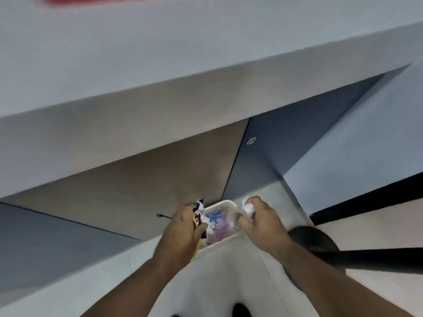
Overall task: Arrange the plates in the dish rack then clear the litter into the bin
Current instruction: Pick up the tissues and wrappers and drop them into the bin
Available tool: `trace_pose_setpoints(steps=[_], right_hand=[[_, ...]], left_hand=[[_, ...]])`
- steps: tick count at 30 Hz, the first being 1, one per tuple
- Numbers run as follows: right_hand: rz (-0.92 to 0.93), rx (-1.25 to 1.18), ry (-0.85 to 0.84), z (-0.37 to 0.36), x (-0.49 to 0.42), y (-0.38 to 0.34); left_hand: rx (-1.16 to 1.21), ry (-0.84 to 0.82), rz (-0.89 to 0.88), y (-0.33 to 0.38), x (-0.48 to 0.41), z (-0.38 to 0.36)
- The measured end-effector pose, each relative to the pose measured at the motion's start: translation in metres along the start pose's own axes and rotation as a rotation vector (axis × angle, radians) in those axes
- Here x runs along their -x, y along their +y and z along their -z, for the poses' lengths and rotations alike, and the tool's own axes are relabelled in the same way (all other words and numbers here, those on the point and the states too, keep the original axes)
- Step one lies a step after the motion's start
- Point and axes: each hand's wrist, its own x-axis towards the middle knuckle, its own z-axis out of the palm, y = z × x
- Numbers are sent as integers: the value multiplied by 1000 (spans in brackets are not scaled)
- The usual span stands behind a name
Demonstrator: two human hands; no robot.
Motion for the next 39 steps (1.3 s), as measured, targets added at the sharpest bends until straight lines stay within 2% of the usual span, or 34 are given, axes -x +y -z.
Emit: trace_pose_setpoints(steps=[4, 12, 14, 17, 20, 23, 25, 27, 32, 35, 37, 39], right_hand=[[47, -15, -97, -67, -45, 52], [230, 104, -151, -192, -138, 127], [273, 211, -212, -216, -151, 144], [401, 557, -194, -234, -167, 163], [375, 703, -227, -245, -186, 171], [190, 629, -291, -253, -204, 171], [113, 566, -279, -259, -210, 174], [46, 488, -259, -263, -211, 182], [-17, 400, -331, -252, -217, 193], [-29, 339, -450, -243, -220, 193], [-21, 319, -478, -237, -219, 191], [-4, 293, -477, -234, -214, 186]], left_hand=[[6, 96, 50, -58, -18, -63], [-17, 322, 103, -146, -44, -149], [-11, 372, 80, -161, -48, -162], [12, 396, 48, -179, -57, -184], [-2, 348, 65, -192, -68, -206], [-232, 328, 12, -203, -83, -228], [-417, 320, -19, -208, -92, -239], [-499, 293, -47, -210, -101, -246], [-518, 128, -23, -207, -119, -261], [-617, -44, 96, -202, -128, -270], [-576, -148, 170, -197, -133, -276], [-522, -163, 159, -194, -134, -280]])
